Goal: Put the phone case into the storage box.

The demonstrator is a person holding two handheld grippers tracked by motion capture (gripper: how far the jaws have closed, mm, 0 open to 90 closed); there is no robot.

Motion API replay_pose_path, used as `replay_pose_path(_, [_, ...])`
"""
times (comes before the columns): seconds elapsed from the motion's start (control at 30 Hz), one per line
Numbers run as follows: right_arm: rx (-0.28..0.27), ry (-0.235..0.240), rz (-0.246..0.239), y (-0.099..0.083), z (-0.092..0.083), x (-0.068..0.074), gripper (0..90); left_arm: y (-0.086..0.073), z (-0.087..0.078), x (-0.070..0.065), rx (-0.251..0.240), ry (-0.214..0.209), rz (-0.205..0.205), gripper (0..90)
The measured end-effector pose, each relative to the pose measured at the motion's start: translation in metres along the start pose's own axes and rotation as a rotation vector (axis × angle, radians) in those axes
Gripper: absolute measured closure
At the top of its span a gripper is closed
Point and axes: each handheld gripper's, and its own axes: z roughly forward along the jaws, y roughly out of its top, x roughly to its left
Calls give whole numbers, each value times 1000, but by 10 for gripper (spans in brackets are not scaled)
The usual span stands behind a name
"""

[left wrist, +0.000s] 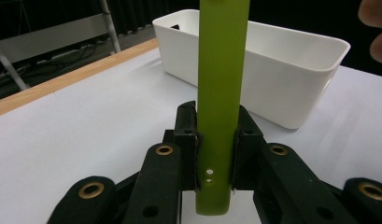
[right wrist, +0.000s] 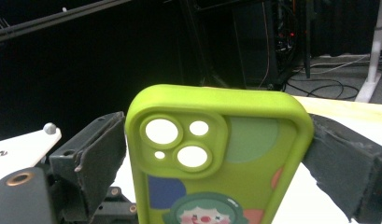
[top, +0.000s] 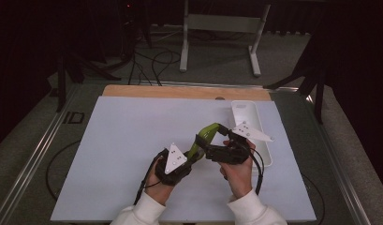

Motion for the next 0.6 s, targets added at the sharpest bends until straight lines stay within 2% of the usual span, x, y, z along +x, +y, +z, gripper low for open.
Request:
replay_pose_path(0.23, [-23,-21,7,1,0,1,131,-1,2,-5,3,0,6,777])
replay_pose_path(0.6, [-4,-32,8,1,0,1,153,-2,5,-4,18,-12,8,773])
